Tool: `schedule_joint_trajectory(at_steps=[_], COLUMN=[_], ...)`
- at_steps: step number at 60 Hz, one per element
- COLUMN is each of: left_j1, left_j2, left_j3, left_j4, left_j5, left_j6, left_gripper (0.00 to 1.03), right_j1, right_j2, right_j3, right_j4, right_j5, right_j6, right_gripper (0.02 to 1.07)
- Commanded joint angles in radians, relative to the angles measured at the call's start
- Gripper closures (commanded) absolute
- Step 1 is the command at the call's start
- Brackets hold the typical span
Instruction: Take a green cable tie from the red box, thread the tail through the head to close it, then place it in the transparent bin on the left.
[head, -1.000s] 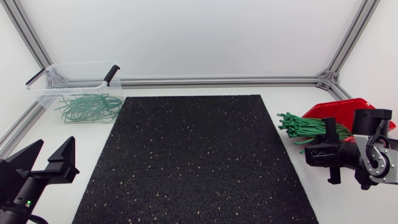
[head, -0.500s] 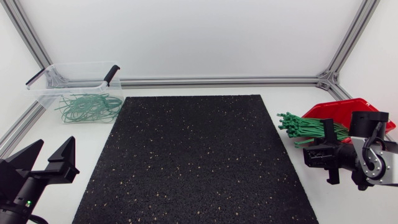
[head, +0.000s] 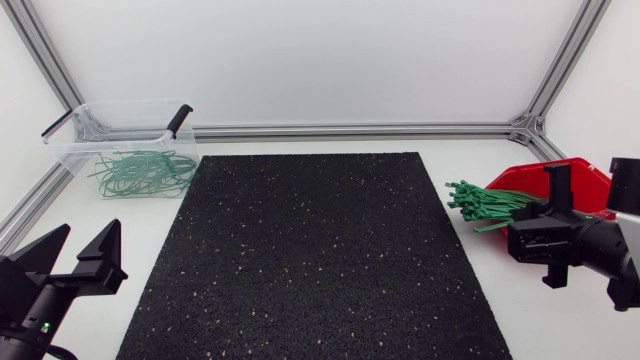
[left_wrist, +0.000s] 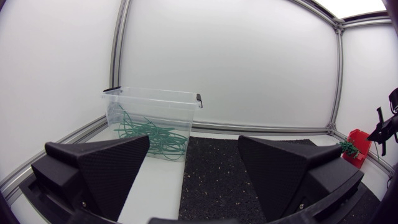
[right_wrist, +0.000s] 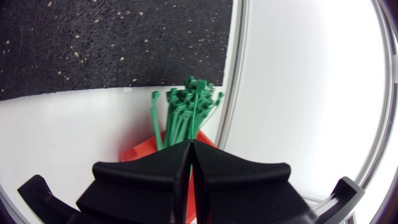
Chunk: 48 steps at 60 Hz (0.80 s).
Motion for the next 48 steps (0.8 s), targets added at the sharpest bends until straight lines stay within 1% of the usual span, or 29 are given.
schedule_joint_trajectory(at_steps=[1, 5, 8, 10, 12, 14, 18, 20, 23, 26, 28, 31, 38, 40, 43, 48], left_j1=[-0.011, -0.011, -0.009, -0.009, -0.009, -0.009, -0.006, -0.003, -0.002, -0.002, -0.002, -0.002, -0.008, -0.009, -0.011, -0.008], left_j2=[-0.005, -0.005, -0.007, -0.005, -0.005, -0.007, -0.007, -0.007, -0.008, -0.008, -0.010, -0.010, -0.011, -0.011, -0.011, -0.011], left_j3=[-0.039, -0.041, -0.039, -0.039, -0.041, -0.041, -0.041, -0.041, -0.043, -0.043, -0.043, -0.043, -0.044, -0.046, -0.046, -0.046], left_j4=[-0.016, -0.016, -0.016, -0.014, -0.014, -0.013, -0.011, -0.010, -0.005, -0.004, -0.002, 0.001, 0.012, 0.018, 0.026, 0.030], left_j5=[-0.006, -0.006, -0.006, -0.006, -0.006, -0.006, -0.006, -0.006, -0.006, -0.006, -0.006, -0.006, -0.006, -0.006, -0.006, 0.017], left_j6=[-0.021, -0.021, -0.021, -0.021, -0.021, -0.021, -0.021, -0.021, -0.021, -0.020, -0.020, -0.018, -0.018, -0.017, -0.014, -0.009], left_gripper=[0.04, 0.04, 0.04, 0.04, 0.04, 0.04, 0.04, 0.04, 0.04, 0.04, 0.04, 0.04, 0.04, 0.04, 0.04, 0.04], right_j1=[0.047, 0.099, 0.142, 0.173, 0.211, 0.233, 0.245, 0.254, 0.291, 0.320, 0.343, 0.363, 0.368, 0.368, 0.368, 0.365], right_j2=[-0.054, -0.071, -0.070, -0.051, -0.018, -0.007, -0.031, -0.036, -0.028, -0.010, -0.007, -0.007, 0.038, 0.064, 0.098, 0.157], right_j3=[0.078, 0.132, 0.195, 0.254, 0.345, 0.389, 0.405, 0.417, 0.460, 0.500, 0.523, 0.538, 0.609, 0.629, 0.638, 0.664], right_j4=[-0.049, -0.091, -0.169, -0.238, -0.356, -0.408, -0.394, -0.416, -0.486, -0.575, -0.612, -0.635, -0.749, -0.789, -0.821, -0.882], right_j5=[0.015, 0.050, 0.086, 0.107, 0.116, 0.115, 0.107, 0.101, 0.099, 0.095, 0.075, 0.052, -0.079, -0.106, -0.123, -0.209], right_j6=[0.081, 0.159, 0.237, 0.314, 0.445, 0.509, 0.544, 0.560, 0.639, 0.679, 0.705, 0.725, 0.794, 0.814, 0.839, 0.896], right_gripper=[1.01, 1.01, 1.01, 1.01, 1.01, 1.01, 1.01, 1.01, 1.01, 1.01, 1.01, 1.01, 1.01, 1.01, 1.01, 1.01])
